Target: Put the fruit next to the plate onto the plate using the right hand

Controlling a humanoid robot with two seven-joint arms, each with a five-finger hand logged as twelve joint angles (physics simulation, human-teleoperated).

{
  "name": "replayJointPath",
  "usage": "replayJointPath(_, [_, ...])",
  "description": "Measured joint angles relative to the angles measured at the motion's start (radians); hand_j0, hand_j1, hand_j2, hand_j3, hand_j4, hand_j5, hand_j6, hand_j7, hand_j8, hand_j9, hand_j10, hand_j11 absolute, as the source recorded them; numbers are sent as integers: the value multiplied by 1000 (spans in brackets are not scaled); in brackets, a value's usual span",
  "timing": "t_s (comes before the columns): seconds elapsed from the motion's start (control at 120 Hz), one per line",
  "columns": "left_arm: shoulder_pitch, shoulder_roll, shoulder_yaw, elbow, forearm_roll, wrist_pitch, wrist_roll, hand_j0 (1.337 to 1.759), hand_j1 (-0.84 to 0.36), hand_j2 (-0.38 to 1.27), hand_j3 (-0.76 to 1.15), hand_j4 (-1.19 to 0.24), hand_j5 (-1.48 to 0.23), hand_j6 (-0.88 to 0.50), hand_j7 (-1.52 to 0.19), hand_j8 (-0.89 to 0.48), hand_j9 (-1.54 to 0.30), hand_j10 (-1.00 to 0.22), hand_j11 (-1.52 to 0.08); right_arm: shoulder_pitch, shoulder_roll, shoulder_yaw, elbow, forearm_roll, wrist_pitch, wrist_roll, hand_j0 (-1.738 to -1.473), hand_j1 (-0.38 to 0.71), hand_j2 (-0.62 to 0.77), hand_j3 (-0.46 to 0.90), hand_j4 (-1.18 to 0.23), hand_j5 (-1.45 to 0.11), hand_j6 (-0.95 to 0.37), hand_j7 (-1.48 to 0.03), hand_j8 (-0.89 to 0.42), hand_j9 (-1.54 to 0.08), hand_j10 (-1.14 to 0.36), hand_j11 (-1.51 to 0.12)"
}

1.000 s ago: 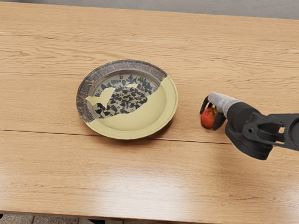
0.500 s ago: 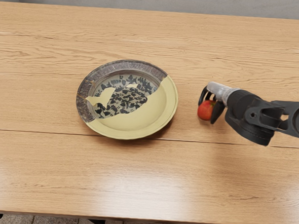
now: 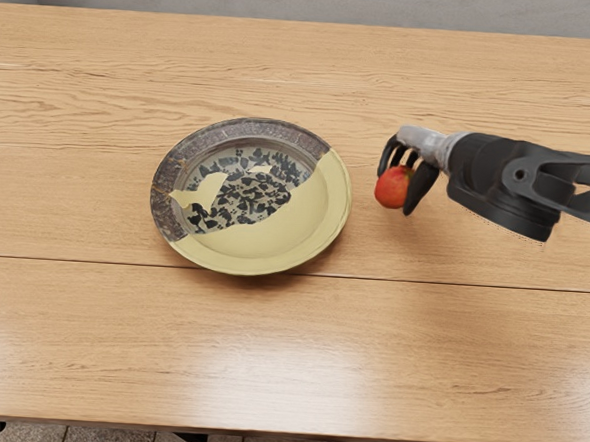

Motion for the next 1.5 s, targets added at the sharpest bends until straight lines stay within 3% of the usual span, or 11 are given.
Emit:
replayJointPath(0.292, [0,0,0,0,0,0,0,1658,349,0,0,0,0,0,0,0,0,0,0,62,19,86,5,2,83,0,-1655,257,292,0,-561,-1060,-359,-989,-386,-998,-752,-999])
replayJointPath(0.5, [0,0,0,0,0,0,0,1658,349,0,0,0,0,0,0,0,0,0,0,93,90,108,4,11,99,0,-1655,273,309,0,-548,-1070,-348,-990,-372,-1001,-753,-1001])
replayJointPath(0.808, [0,0,0,0,0,0,0,1658,349,0,0,0,0,0,0,0,0,0,0,110,213,145,-18,11,94,0,-1658,348,516,1,-560,-1052,-361,-991,-374,-1006,-752,-1008])
replayJointPath(1.067, [-1,0,0,0,0,0,0,1658,349,0,0,0,0,0,0,0,0,0,0,61,296,124,-106,-10,91,0,-1658,375,573,1,-553,-1089,-356,-1003,-365,-1041,-749,-1044])
replayJointPath(1.258, [0,0,0,0,0,0,0,1658,349,0,0,0,0,0,0,0,0,0,0,23,396,83,-255,-22,89,-1,-1658,372,549,0,-557,-1099,-354,-1008,-354,-1045,-753,-1047])
replayJointPath(1.5, [0,0,0,0,0,0,0,1658,349,0,0,0,0,0,0,0,0,0,0,-13,424,73,-293,-27,87,0,-1657,302,460,0,-616,-1071,-406,-1005,-406,-1037,-754,-1041])
